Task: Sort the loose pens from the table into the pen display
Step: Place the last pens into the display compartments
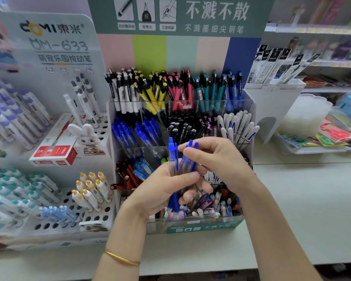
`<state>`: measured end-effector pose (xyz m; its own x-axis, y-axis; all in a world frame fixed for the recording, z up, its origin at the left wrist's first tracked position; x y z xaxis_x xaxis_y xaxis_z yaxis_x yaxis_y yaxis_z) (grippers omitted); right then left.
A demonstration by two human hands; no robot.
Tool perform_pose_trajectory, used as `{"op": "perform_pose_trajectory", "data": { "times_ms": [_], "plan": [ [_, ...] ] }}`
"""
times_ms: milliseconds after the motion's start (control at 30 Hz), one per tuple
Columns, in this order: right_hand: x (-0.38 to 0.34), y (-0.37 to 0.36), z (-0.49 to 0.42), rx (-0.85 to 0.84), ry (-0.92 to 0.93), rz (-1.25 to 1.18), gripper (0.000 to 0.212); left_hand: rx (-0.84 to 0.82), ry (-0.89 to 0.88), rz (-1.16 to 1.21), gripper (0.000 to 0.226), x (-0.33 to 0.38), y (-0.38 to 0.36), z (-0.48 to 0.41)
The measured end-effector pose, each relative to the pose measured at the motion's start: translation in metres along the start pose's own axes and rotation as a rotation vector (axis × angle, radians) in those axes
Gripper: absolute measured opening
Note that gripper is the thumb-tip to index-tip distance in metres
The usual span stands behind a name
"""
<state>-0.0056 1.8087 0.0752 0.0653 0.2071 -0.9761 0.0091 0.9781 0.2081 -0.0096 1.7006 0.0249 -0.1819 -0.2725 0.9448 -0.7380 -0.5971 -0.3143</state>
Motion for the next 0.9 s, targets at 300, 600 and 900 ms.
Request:
{"op": "perform_pose_trajectory", "data": {
  "times_ms": [300,600,900],
  "plan": [
    [-0.011,-0.031,-0.008,-0.175,0.040,0.136,0.011,-0.035,0.108,-0.123,0.023,0.007,0.005,0.011],
    [-0.062,-0.015,-0.029,0.290,0.283,0.165,0.017,0.466,0.033,-0.197,0.025,0.028,0.060,0.032],
    [-0.075,-0.066,-0.054,0.348,0.364,0.776,0.023,0.636,-0.059,-0.168,0.028,0.034,0.081,0.043]
  ]
}}
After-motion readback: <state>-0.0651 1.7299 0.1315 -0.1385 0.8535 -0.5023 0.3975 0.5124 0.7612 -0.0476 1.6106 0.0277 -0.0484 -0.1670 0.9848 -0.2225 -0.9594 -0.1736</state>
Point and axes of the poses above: each hand's wrist, its own z-axis away from the middle knuckle, its own y-axis out of the back of the hand, x = y × z, the point moved 6 cm from there along -z, towards the middle knuckle, and after that the axes turned 8 degrees about -y, right-handed, at the moved point
